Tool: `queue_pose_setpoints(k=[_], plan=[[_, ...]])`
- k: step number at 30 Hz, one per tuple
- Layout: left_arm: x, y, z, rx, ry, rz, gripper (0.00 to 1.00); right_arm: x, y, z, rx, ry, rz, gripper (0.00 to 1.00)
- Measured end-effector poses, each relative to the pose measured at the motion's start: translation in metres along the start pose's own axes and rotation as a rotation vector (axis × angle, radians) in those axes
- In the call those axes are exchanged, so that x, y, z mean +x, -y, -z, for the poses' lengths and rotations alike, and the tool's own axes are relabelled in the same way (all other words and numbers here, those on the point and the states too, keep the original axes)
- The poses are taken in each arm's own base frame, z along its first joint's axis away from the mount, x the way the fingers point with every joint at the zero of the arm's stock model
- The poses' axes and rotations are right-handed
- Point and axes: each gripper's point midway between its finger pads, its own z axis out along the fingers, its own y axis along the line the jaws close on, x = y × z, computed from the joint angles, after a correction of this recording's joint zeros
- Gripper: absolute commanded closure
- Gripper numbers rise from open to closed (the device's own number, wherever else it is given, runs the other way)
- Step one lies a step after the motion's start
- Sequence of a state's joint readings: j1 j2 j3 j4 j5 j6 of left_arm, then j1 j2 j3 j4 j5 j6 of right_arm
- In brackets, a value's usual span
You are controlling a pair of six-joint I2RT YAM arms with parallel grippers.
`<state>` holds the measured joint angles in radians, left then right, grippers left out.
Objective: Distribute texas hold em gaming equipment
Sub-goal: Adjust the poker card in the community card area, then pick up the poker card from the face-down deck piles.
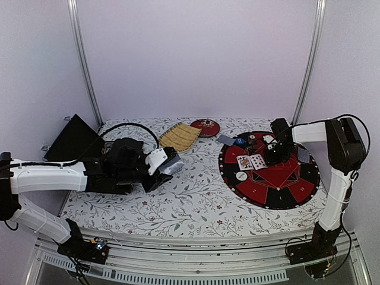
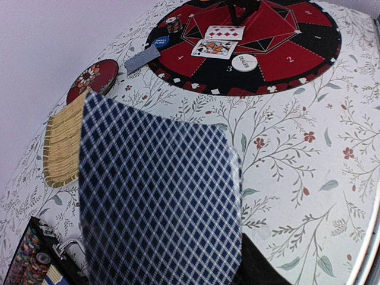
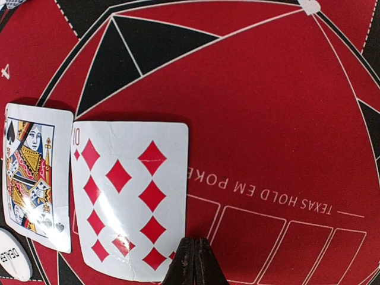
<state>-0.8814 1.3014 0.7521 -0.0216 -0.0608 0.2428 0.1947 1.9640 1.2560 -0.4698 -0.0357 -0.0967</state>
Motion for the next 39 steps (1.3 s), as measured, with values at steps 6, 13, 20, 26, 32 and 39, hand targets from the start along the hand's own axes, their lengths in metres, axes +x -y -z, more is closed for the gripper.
queue_pose_setpoints(k=[6, 13, 20, 26, 32, 39], plan=[[0.000, 0.000, 0.000, 0.000, 0.000, 0.000, 0.53, 0.000, -0.001, 0.000, -0.001, 0.000, 0.002, 0.95], [0.000, 0.000, 0.000, 0.000, 0.000, 0.000, 0.53, 0.000, -0.002, 0.000, -0.005, -0.001, 0.003, 0.95], [0.001, 0.000, 0.000, 0.000, -0.003, 0.000, 0.53, 0.001, -0.007, 0.001, -0.028, -0.005, 0.001, 0.94], [0.001, 0.000, 0.000, 0.000, -0.003, 0.000, 0.53, 0.005, -0.002, 0.006, 0.013, -0.023, 0.006, 0.66], [0.001, 0.000, 0.000, 0.000, -0.003, 0.000, 0.53, -0.026, -0.007, 0.055, 0.048, 0.113, 0.072, 0.17], [0.001, 0.000, 0.000, 0.001, -0.003, -0.001, 0.53, -0.087, -0.170, 0.223, -0.335, 0.726, 0.513, 0.01]])
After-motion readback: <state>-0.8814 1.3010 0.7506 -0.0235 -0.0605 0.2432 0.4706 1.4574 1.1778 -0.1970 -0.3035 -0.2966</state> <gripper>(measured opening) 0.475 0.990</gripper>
